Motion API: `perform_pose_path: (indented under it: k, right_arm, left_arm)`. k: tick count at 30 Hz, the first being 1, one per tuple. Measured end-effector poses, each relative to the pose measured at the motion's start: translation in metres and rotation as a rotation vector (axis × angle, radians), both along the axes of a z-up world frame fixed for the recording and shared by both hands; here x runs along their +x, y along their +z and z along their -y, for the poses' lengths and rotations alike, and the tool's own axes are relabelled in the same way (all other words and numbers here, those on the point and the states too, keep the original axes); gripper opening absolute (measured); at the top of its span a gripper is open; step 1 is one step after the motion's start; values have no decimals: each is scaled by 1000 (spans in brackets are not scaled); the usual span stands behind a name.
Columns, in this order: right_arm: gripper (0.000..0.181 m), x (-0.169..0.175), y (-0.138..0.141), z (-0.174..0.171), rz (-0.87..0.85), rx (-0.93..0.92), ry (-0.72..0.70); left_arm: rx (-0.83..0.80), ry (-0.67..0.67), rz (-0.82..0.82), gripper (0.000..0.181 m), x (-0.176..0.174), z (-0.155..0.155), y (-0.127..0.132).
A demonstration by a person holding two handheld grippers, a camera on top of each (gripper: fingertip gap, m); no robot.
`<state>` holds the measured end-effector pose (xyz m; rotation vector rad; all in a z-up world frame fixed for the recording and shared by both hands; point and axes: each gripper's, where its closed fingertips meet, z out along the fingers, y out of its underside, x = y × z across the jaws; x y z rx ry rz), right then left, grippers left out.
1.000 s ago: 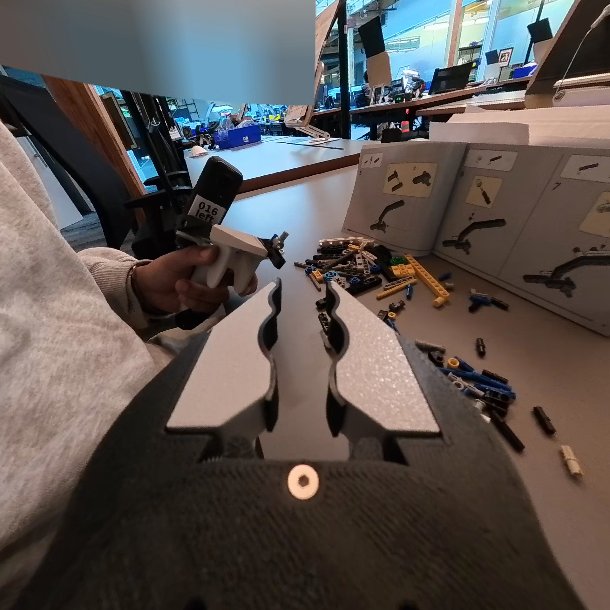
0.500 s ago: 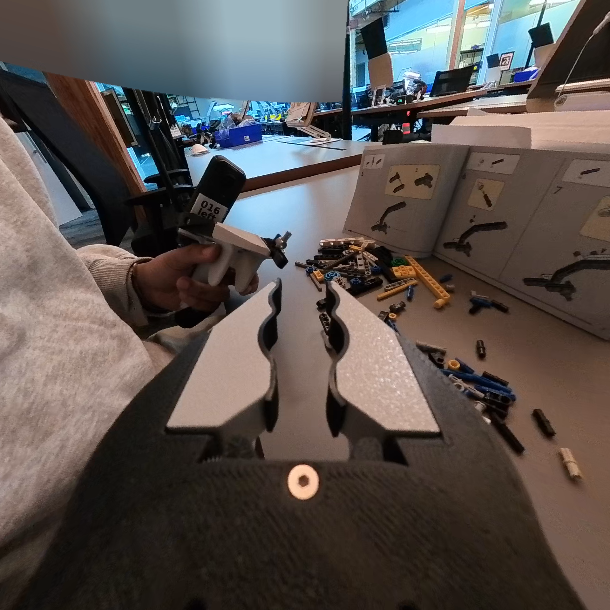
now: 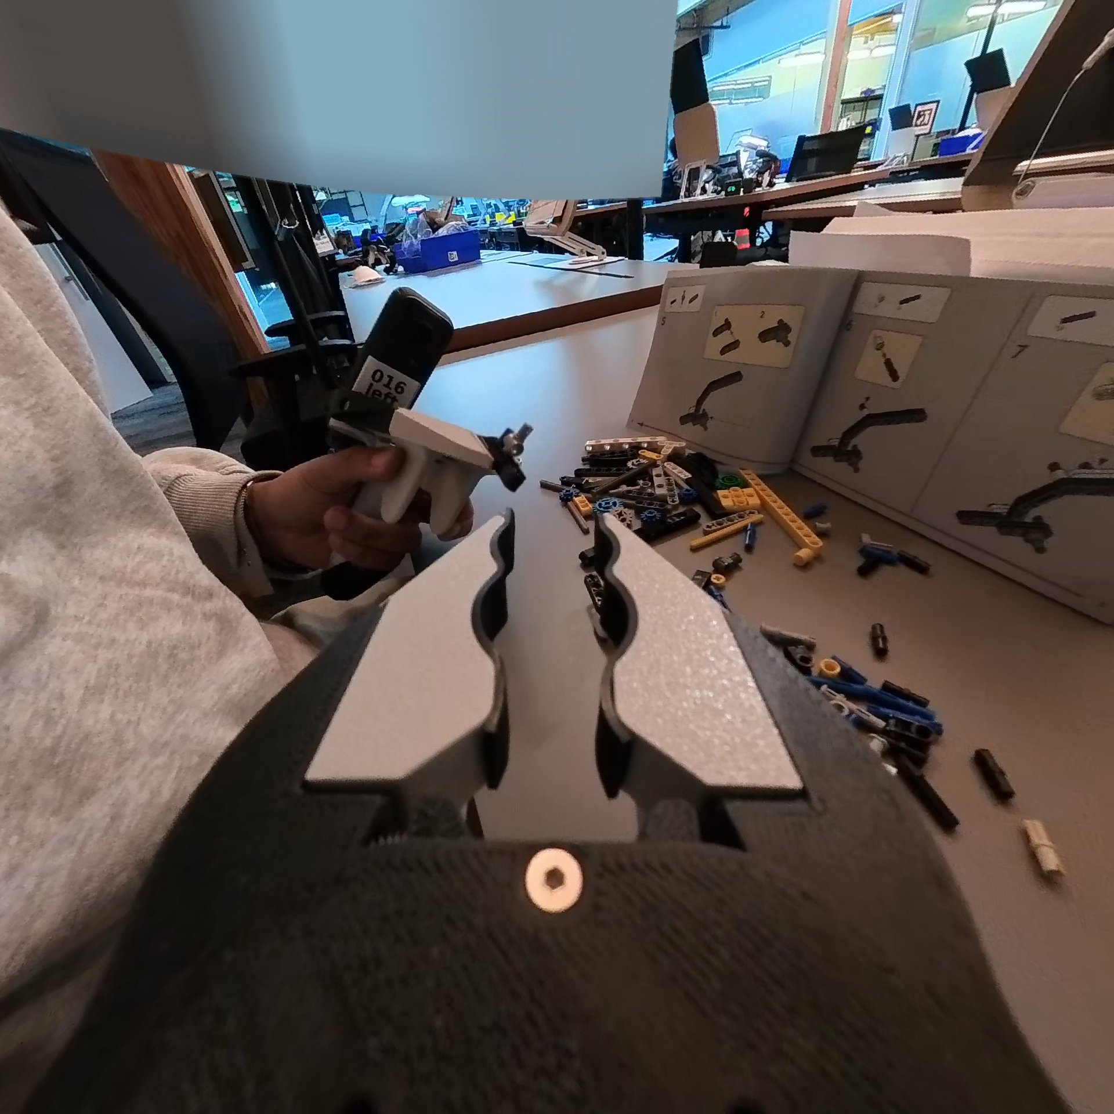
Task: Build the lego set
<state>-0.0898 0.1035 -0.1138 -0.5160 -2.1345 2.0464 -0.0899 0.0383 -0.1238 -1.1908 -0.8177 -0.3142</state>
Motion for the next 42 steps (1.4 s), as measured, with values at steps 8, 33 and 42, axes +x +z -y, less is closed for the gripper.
perform_pose_path:
  k: [8,33,42]
  right_arm:
    - [25,0,0,2,0,4,0]
    - [23,26,-8,48,358,-109,171]
    - [15,30,-11,52,397,-132,204]
  left_arm:
    - [-27,-32,16,5,3,-6,-5]
    - [91,-241,93,5,30,-25,1]
    - [83,-235,86,5,30,-26,0]
